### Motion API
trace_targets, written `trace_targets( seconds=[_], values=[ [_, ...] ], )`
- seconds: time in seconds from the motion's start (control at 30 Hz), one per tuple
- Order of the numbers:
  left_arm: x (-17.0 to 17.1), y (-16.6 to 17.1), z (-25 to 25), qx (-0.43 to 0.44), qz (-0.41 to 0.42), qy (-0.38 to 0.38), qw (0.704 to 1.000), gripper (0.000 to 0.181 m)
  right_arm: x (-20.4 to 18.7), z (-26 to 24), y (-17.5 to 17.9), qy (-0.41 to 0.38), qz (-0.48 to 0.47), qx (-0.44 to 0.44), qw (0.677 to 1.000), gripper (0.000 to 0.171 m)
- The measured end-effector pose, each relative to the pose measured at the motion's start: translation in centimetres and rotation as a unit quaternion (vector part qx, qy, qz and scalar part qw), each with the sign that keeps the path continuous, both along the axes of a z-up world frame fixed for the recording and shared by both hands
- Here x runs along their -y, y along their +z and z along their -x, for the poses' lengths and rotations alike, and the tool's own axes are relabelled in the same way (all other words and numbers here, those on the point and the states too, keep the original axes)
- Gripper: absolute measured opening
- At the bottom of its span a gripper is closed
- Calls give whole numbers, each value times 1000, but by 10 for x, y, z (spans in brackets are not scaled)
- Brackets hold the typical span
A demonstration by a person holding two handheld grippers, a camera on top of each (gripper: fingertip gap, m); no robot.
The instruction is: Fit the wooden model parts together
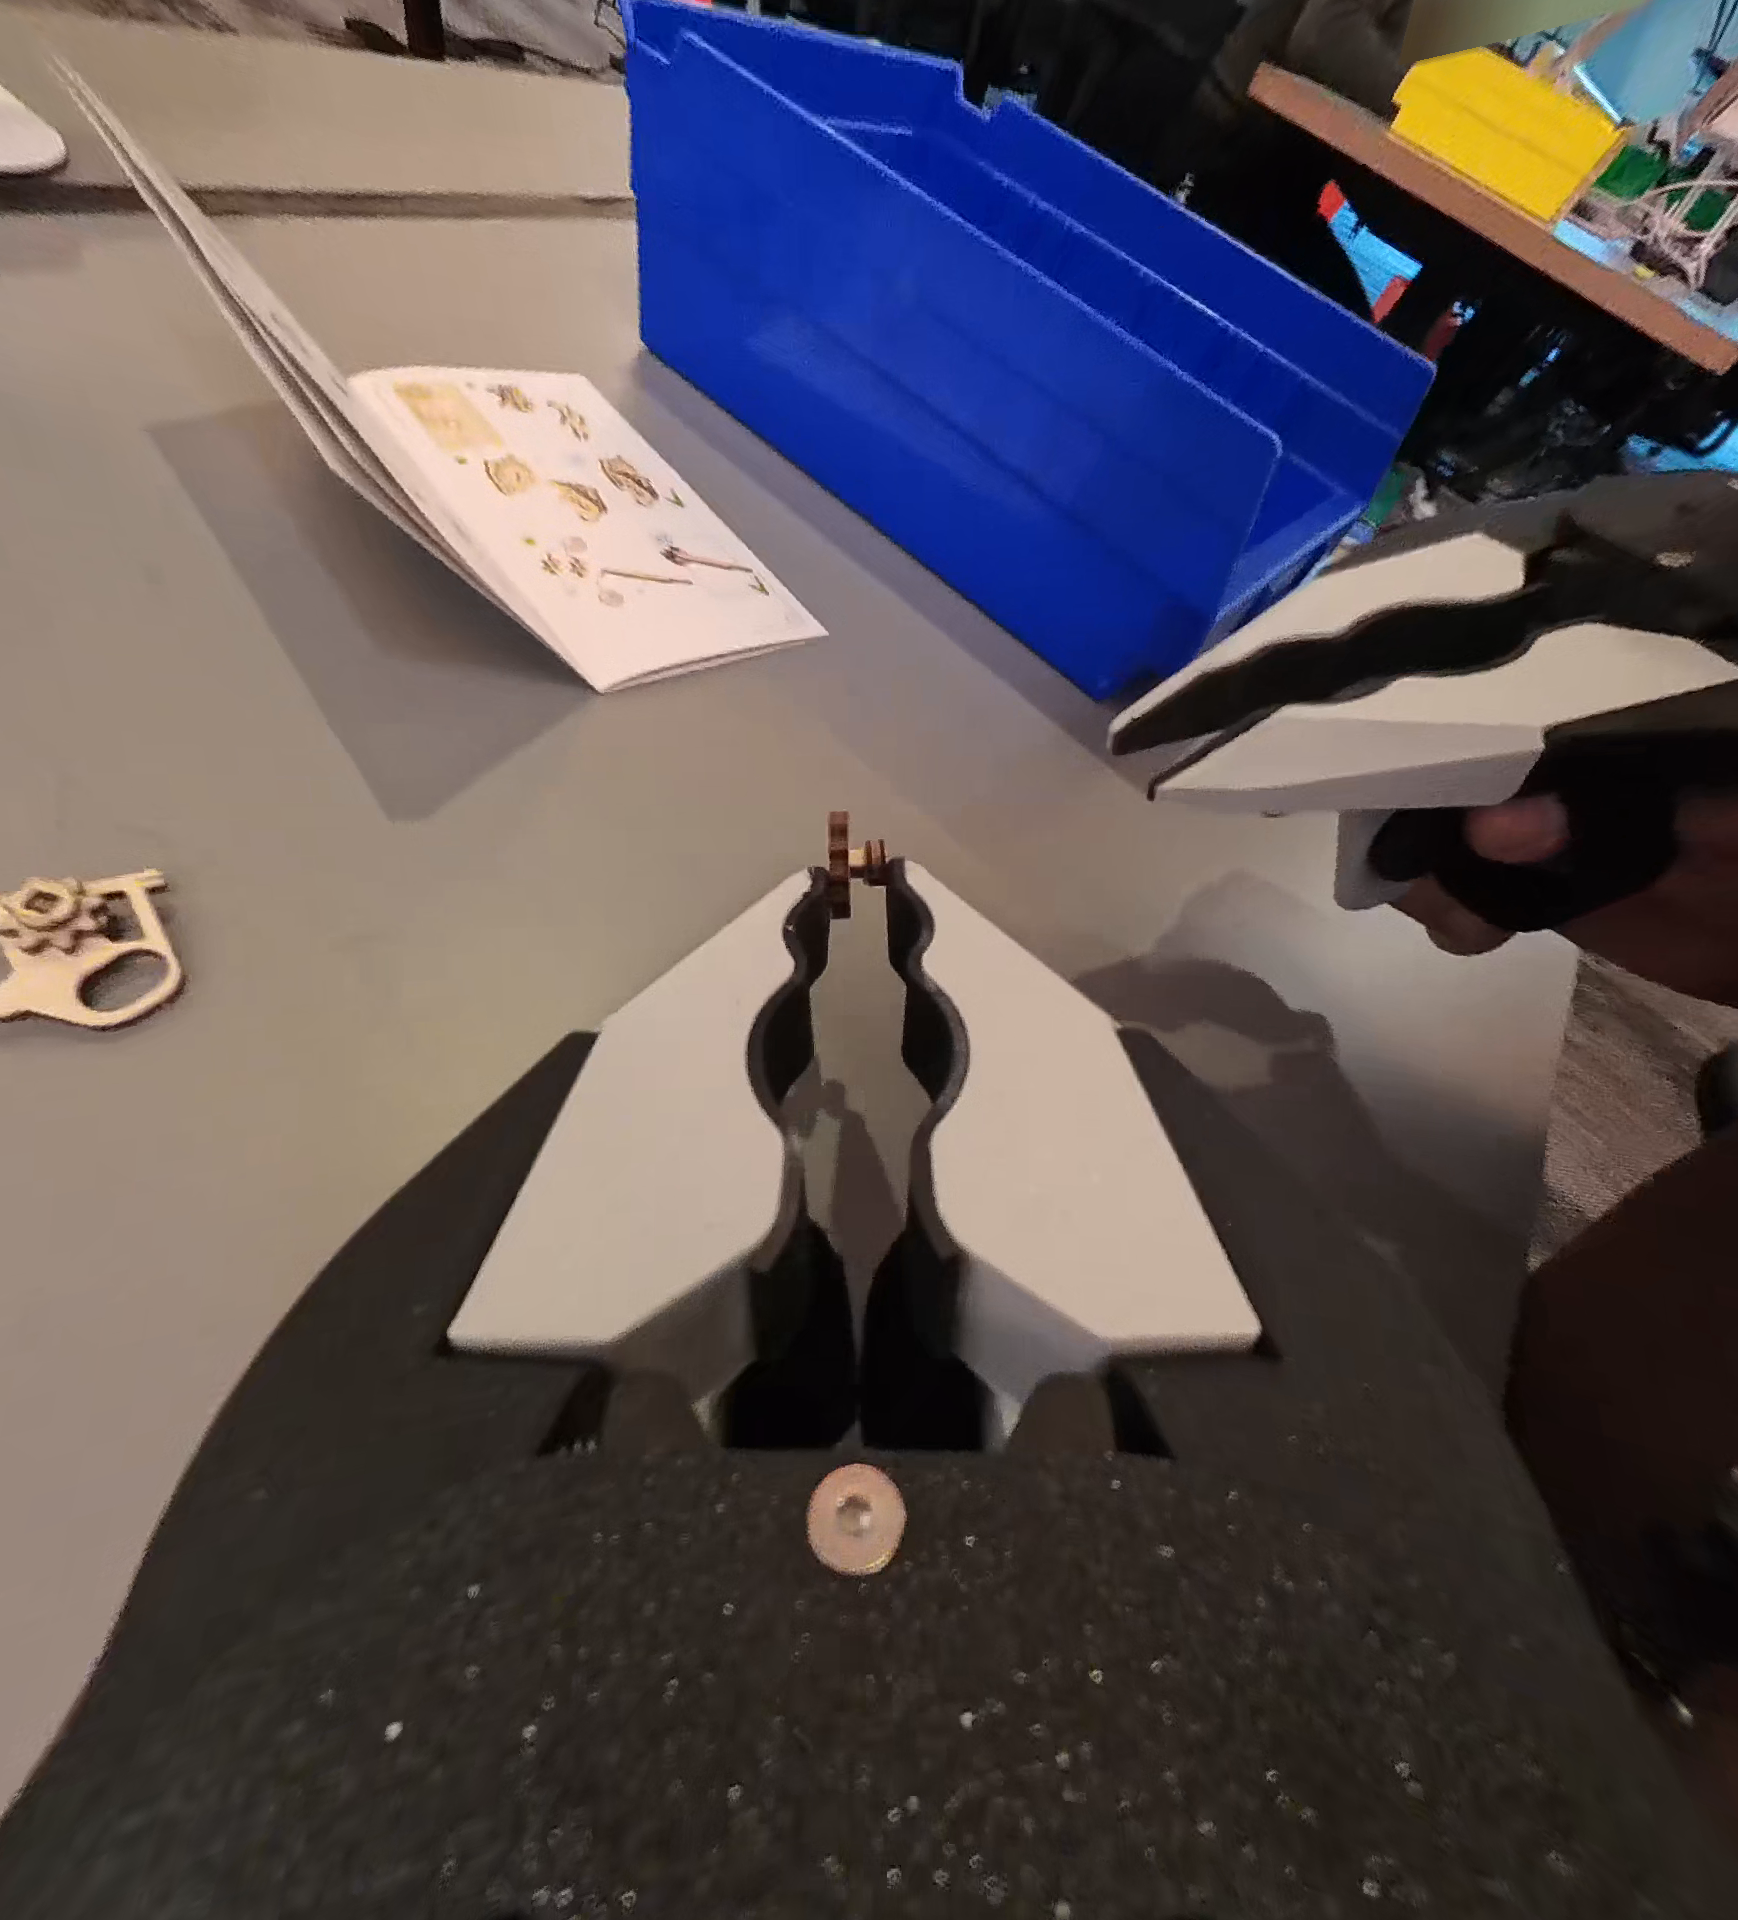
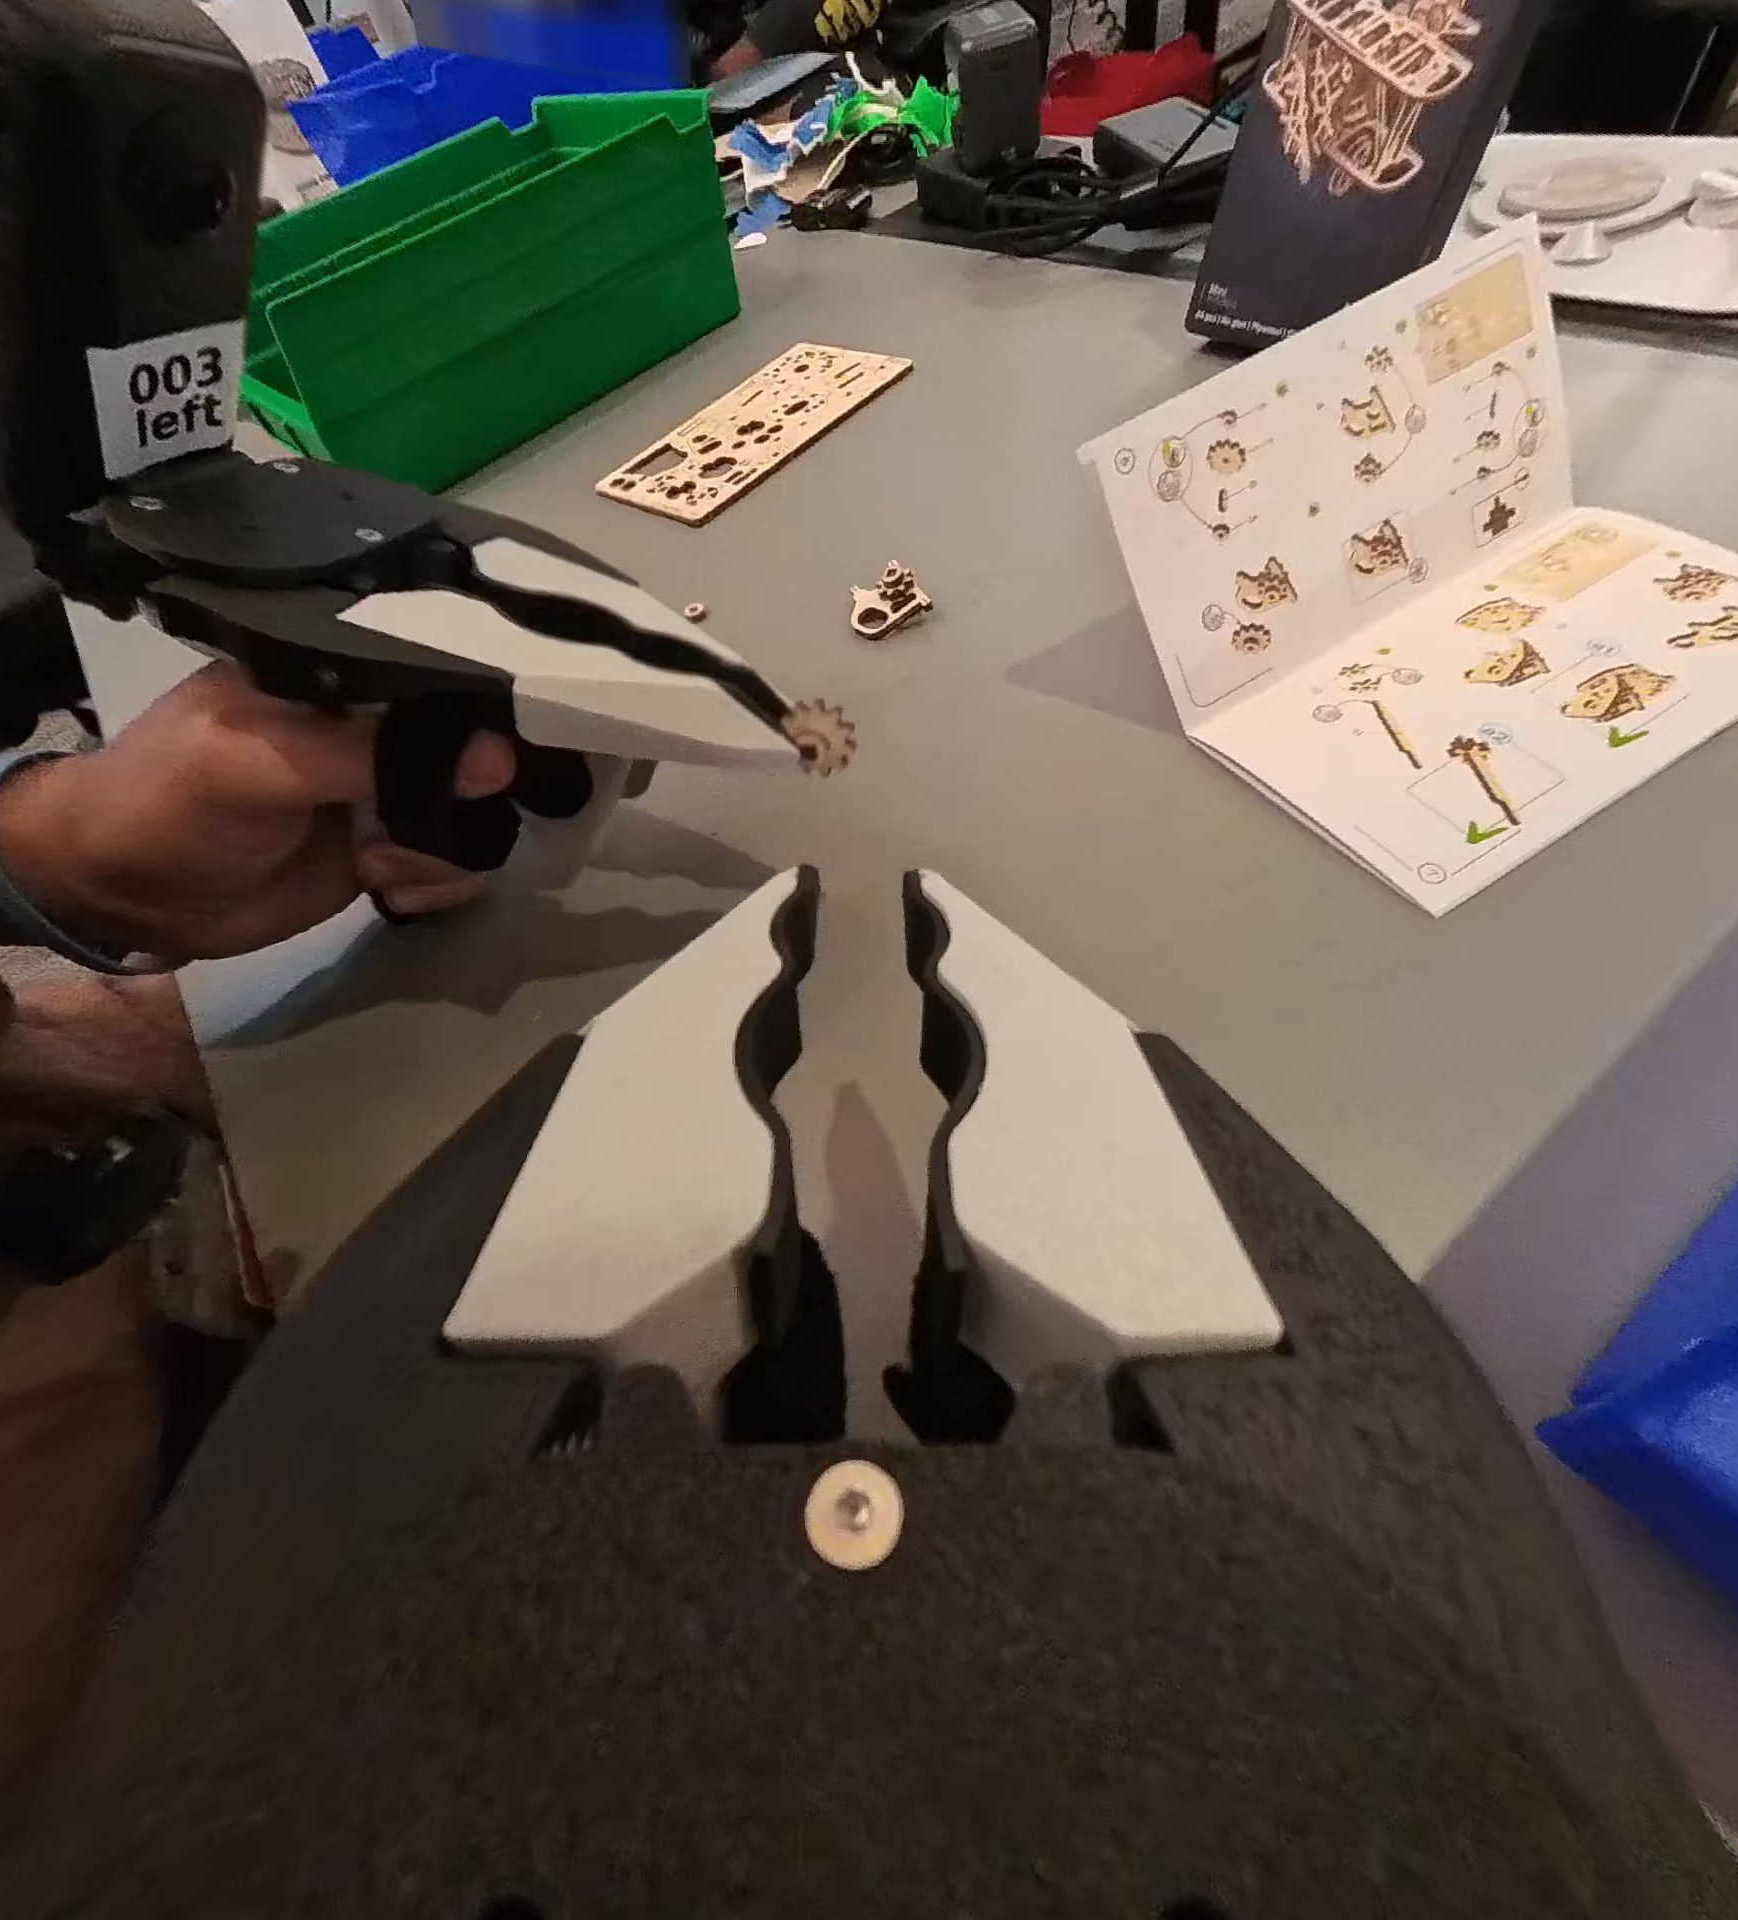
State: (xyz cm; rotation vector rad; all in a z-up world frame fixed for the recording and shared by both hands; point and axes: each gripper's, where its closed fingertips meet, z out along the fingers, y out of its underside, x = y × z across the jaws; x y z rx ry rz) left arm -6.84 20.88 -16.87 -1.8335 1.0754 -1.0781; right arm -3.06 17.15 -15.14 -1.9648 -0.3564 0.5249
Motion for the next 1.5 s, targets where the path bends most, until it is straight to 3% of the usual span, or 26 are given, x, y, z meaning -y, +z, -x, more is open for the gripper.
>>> trace_targets(
  seconds=[0.13,0.43,0.63,1.5],
  values=[
    [-2,-11,-4,-33,4,-1,999,9,-1,-1,-1,0,-5,3,1000,16],
    [9,-30,-11,-97,-22,-27,995,9,0,0,-7,1,46,-97,994,22],
    [15,-38,-14,-116,1,-53,992,9,-1,-2,-14,-3,42,-65,997,21],
    [17,-46,-16,-142,4,-60,988,8,2,6,-18,13,60,-81,995,20]
  ],
)
